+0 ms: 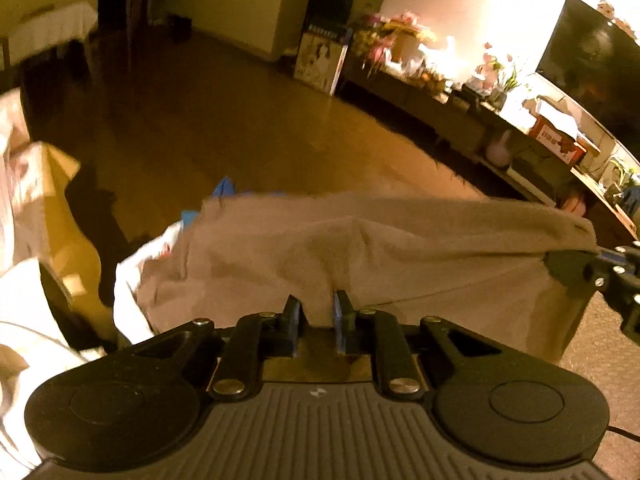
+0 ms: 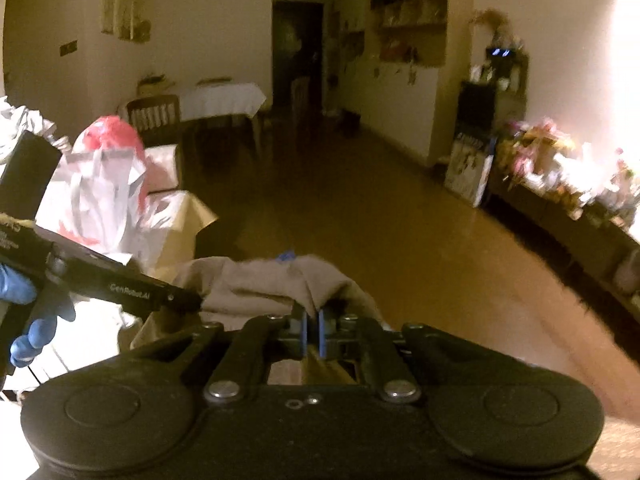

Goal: Fold clothes
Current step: 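Close the right gripper on the shirt edge while the left gripper grasps another edge, then lift the brown shirt off the pile with both grippers and carry it away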

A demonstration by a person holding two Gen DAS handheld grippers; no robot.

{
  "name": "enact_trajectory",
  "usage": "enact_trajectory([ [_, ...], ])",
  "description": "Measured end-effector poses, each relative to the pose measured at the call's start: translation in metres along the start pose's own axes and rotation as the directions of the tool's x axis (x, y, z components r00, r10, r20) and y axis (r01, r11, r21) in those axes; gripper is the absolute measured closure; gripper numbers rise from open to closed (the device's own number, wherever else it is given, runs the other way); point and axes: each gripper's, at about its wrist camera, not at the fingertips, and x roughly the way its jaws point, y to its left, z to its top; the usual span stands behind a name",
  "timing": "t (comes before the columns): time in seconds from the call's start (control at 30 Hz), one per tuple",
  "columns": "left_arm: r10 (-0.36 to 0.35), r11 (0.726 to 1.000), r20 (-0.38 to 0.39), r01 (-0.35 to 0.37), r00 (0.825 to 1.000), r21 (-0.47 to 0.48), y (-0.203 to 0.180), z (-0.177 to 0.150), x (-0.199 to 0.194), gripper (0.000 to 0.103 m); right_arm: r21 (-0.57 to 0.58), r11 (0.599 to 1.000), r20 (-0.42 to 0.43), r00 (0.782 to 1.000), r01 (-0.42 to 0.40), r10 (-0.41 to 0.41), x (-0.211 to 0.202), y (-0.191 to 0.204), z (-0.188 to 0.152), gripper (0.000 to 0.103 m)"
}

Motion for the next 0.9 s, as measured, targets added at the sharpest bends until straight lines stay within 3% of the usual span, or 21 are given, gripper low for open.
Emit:
enact_trajectory([
  [0.07,-0.023,1.000,0.025,0.023,0.999,0.003,-0.010,0.006,-0.009,0.103,0.010,1.000,0.016,1.000,0.022,-0.022,-0.012,-0.009,0.002,0.000],
  [0.2,-0.092,0.995,0.090,0.088,0.992,0.051,-0.038,0.017,-0.037,0.103,0.019,0.999,0.028,0.999,0.045,-0.046,-0.028,-0.019,-0.004,0.000],
  [0.37,-0.030,0.997,0.020,0.029,0.999,0.073,-0.046,0.010,-0.022,0.102,0.022,0.998,0.021,0.998,0.057,-0.057,-0.023,-0.019,-0.016,0.000],
  [0.5,-0.007,1.000,-0.077,0.007,0.997,0.004,-0.012,0.004,0.001,0.095,0.028,0.998,0.013,0.998,0.056,-0.057,-0.023,-0.023,-0.021,0.000],
  [0.6,0.015,0.999,-0.107,-0.020,0.994,-0.048,0.024,0.004,0.015,0.081,0.050,0.997,-0.003,0.999,0.053,-0.053,-0.020,-0.030,-0.025,0.000],
  [0.63,0.010,0.997,-0.112,-0.018,0.994,-0.071,0.037,0.005,0.019,0.069,0.055,0.997,-0.010,0.998,0.055,-0.054,-0.019,-0.033,-0.028,0.000],
  [0.67,-0.002,0.996,-0.111,-0.009,0.994,-0.094,0.046,0.003,0.021,0.048,0.061,0.996,-0.020,0.998,0.058,-0.057,-0.016,-0.036,-0.031,0.000],
  [0.73,-0.012,0.992,-0.099,-0.001,0.995,-0.125,0.061,0.002,0.025,0.023,0.072,0.995,-0.042,0.997,0.066,-0.063,-0.008,-0.043,-0.038,0.000],
  [0.8,-0.011,0.993,-0.086,0.000,0.996,-0.120,0.073,0.001,0.029,0.023,0.090,0.994,-0.065,0.996,0.069,-0.064,0.001,-0.050,-0.045,0.000],
  [0.9,-0.072,0.995,-0.135,0.061,0.988,-0.084,0.082,-0.008,0.038,0.022,0.103,0.992,-0.098,0.993,0.077,-0.067,0.012,-0.056,-0.056,0.000],
])
